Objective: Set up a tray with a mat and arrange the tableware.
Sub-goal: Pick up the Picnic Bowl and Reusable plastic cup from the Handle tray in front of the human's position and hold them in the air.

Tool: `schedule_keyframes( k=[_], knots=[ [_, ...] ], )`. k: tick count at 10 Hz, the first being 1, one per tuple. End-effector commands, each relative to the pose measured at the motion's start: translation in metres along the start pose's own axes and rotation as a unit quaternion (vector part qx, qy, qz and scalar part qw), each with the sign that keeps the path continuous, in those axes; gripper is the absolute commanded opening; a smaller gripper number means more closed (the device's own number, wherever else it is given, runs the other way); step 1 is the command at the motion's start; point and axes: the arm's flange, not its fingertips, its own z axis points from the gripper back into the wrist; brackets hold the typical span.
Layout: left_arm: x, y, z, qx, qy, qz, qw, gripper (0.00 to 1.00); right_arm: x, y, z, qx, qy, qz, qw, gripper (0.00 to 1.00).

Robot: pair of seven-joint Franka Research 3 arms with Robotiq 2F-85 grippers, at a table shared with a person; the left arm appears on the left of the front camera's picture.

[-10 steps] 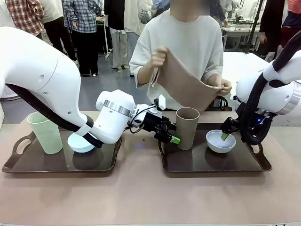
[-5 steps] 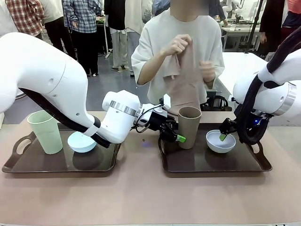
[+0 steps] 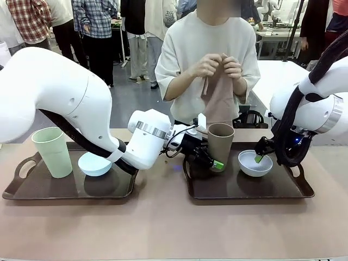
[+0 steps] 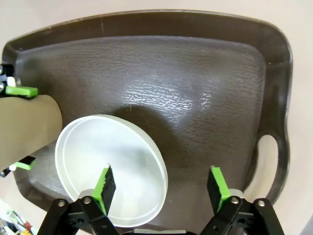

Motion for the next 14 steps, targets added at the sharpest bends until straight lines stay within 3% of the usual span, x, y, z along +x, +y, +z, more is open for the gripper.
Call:
schedule_keyframes(
  k=[1, 2, 3, 4, 5, 6, 8, 9, 10, 11, 12, 13, 14],
  knots=[
    [0.002, 0.003, 0.001, -0.007, -0.004, -0.025, 1.000, 0.46, 0.002, -0.006, -0.003, 0.005, 0.001, 0.017, 1.000, 0.43],
    [0.003, 0.003, 0.004, -0.005, -0.005, -0.026, 1.000, 0.46, 0.001, -0.006, -0.003, 0.004, 0.001, 0.017, 1.000, 0.00],
    [0.002, 0.004, 0.008, -0.002, -0.007, -0.021, 1.000, 0.00, 0.001, -0.006, -0.002, -0.003, 0.003, 0.017, 1.000, 0.41],
    [0.001, 0.004, 0.013, 0.001, -0.008, -0.020, 1.000, 0.41, -0.005, -0.008, 0.004, -0.015, 0.001, 0.014, 1.000, 0.00],
    [0.001, 0.004, 0.013, 0.001, -0.008, -0.020, 1.000, 0.41, -0.005, -0.008, 0.004, -0.015, 0.001, 0.014, 1.000, 0.00],
    [0.001, 0.004, 0.013, 0.001, -0.008, -0.020, 1.000, 0.00, -0.005, -0.008, 0.005, -0.016, 0.000, 0.013, 1.000, 0.00],
    [0.002, 0.004, 0.012, 0.001, -0.007, -0.019, 1.000, 0.00, -0.008, -0.009, 0.006, -0.021, 0.003, 0.013, 1.000, 0.00],
    [0.003, 0.002, 0.013, 0.003, -0.005, -0.016, 1.000, 0.27, -0.008, -0.010, 0.007, -0.023, 0.005, 0.013, 1.000, 0.00],
    [0.007, -0.001, 0.016, 0.004, 0.000, -0.015, 1.000, 0.27, -0.009, -0.008, 0.009, -0.024, 0.007, 0.013, 1.000, 0.00],
    [0.012, -0.007, 0.016, 0.006, 0.014, -0.021, 1.000, 0.00, -0.013, -0.004, 0.017, -0.023, 0.004, 0.007, 1.000, 0.00],
    [0.021, -0.018, 0.020, 0.005, 0.027, -0.021, 0.999, 0.25, -0.021, 0.002, 0.034, -0.027, 0.014, 0.001, 1.000, 0.00],
    [0.034, -0.028, 0.024, 0.013, 0.029, -0.016, 0.999, 0.00, -0.031, 0.008, 0.055, -0.026, 0.013, 0.002, 1.000, 0.00],
    [0.051, -0.038, 0.032, 0.020, 0.030, -0.021, 0.999, 0.00, -0.042, 0.014, 0.081, -0.024, 0.010, 0.005, 1.000, 0.00]
  ],
)
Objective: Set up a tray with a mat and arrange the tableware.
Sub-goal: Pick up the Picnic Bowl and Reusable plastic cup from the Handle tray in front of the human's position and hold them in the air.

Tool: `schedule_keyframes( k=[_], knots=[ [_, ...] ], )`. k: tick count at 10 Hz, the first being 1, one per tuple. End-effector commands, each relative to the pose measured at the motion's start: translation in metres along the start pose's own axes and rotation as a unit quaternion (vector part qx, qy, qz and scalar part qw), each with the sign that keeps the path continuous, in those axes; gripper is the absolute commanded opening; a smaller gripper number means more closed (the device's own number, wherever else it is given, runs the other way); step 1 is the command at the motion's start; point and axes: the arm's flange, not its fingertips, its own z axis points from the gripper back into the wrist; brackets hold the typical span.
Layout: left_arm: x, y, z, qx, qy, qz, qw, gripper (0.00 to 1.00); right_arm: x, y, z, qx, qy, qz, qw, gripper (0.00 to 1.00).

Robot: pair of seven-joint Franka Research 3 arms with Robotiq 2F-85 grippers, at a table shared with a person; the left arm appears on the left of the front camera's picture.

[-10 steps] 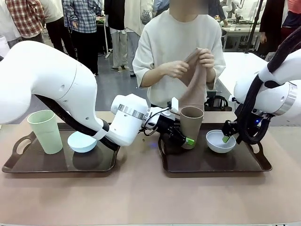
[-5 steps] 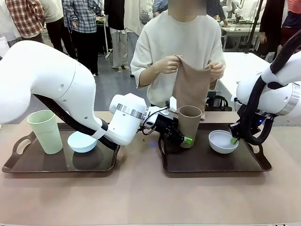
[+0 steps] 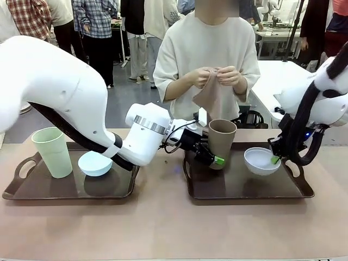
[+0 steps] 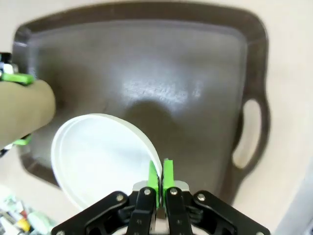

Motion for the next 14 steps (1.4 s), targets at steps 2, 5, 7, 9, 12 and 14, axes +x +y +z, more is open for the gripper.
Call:
schedule_keyframes(
  k=[2, 5, 7, 9, 12, 14],
  knots=[
    [0.055, -0.044, 0.032, 0.028, 0.021, -0.029, 0.999, 0.00, -0.044, 0.020, 0.085, -0.005, -0.013, 0.007, 1.000, 0.00],
    [0.104, -0.078, 0.049, 0.067, 0.016, -0.064, 0.996, 0.00, -0.075, 0.036, 0.152, -0.019, -0.049, 0.009, 0.999, 0.00],
    [0.129, -0.102, 0.056, 0.083, 0.003, -0.086, 0.993, 0.00, -0.085, 0.044, 0.174, -0.026, -0.054, 0.012, 0.998, 0.00],
    [0.145, -0.118, 0.058, 0.092, -0.008, -0.107, 0.990, 0.00, -0.079, 0.046, 0.178, -0.023, -0.056, 0.012, 0.998, 0.00],
    [0.150, -0.127, 0.051, 0.104, -0.016, -0.104, 0.989, 0.00, -0.083, 0.043, 0.177, -0.012, -0.062, 0.023, 0.998, 0.00],
    [0.166, -0.116, 0.055, 0.085, -0.009, -0.099, 0.991, 0.00, -0.083, 0.043, 0.177, -0.012, -0.062, 0.023, 0.998, 0.00]
  ],
)
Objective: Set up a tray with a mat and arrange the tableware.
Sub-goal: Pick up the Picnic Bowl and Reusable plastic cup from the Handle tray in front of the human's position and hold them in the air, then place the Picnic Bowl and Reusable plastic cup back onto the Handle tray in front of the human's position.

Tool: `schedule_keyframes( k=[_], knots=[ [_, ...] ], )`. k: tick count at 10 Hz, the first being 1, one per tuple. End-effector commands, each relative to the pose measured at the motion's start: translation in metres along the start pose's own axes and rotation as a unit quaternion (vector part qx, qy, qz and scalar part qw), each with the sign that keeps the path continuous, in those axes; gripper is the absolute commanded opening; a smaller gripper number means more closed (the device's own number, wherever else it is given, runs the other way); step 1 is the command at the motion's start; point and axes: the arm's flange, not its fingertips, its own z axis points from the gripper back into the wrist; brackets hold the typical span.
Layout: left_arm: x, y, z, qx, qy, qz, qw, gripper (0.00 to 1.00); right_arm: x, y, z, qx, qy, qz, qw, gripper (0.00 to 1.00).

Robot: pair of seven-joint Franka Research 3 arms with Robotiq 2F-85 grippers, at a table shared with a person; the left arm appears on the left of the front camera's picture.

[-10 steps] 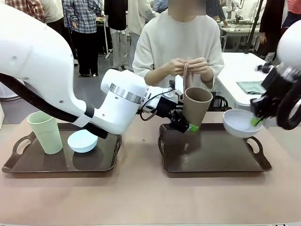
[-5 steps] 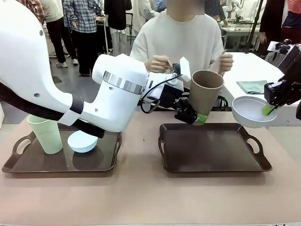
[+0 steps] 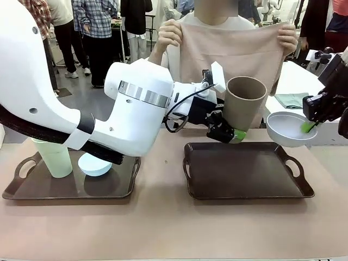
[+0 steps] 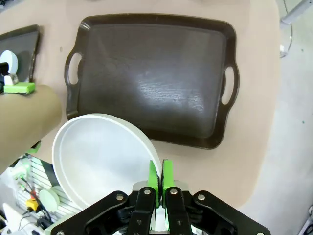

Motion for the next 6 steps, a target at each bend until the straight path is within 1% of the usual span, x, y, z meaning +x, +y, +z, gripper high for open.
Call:
schedule_keyframes(
  k=[1, 6],
  knots=[
    [0.0016, 0.0024, 0.0005, -0.004, 0.000, -0.001, 1.000, 0.00, -0.0047, 0.0014, 0.0019, -0.002, -0.002, 0.001, 1.000, 0.00],
    [0.0016, 0.0024, 0.0005, -0.004, 0.000, -0.001, 1.000, 0.00, -0.0047, 0.0014, 0.0019, -0.002, -0.002, 0.001, 1.000, 0.00]
  ],
)
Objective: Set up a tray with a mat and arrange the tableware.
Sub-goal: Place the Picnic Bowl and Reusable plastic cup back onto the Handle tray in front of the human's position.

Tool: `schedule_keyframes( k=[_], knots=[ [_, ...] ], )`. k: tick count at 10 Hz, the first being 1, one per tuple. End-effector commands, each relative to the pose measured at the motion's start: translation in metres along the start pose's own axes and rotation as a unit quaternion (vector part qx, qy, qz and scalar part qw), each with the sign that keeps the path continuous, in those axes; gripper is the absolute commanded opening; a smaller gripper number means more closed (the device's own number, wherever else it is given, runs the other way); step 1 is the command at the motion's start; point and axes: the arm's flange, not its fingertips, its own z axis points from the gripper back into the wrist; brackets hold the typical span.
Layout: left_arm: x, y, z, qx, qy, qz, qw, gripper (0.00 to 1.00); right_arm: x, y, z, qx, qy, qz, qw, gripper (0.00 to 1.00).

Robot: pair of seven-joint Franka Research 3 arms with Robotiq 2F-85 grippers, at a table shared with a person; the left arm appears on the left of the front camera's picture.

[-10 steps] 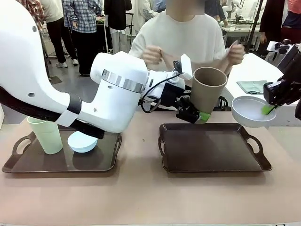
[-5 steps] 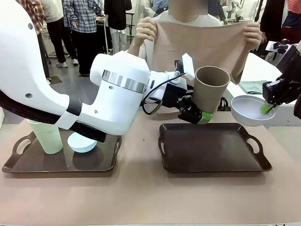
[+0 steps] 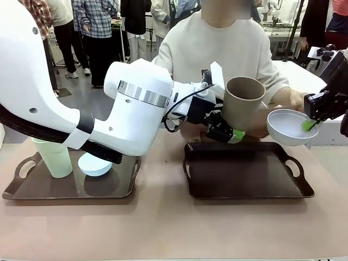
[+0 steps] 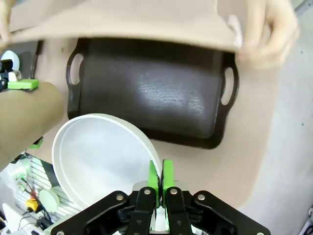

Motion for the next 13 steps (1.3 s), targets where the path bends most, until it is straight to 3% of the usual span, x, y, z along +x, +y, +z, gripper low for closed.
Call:
schedule_keyframes(
  k=[1, 13],
  knots=[
    [0.0023, 0.0012, -0.0002, -0.004, -0.002, 0.002, 1.000, 0.00, -0.0024, 0.0002, -0.0017, -0.001, 0.002, 0.000, 1.000, 0.00],
    [0.0023, 0.0012, -0.0002, -0.004, -0.002, 0.002, 1.000, 0.00, -0.0024, 0.0002, -0.0017, -0.001, 0.002, 0.000, 1.000, 0.00]
  ],
)
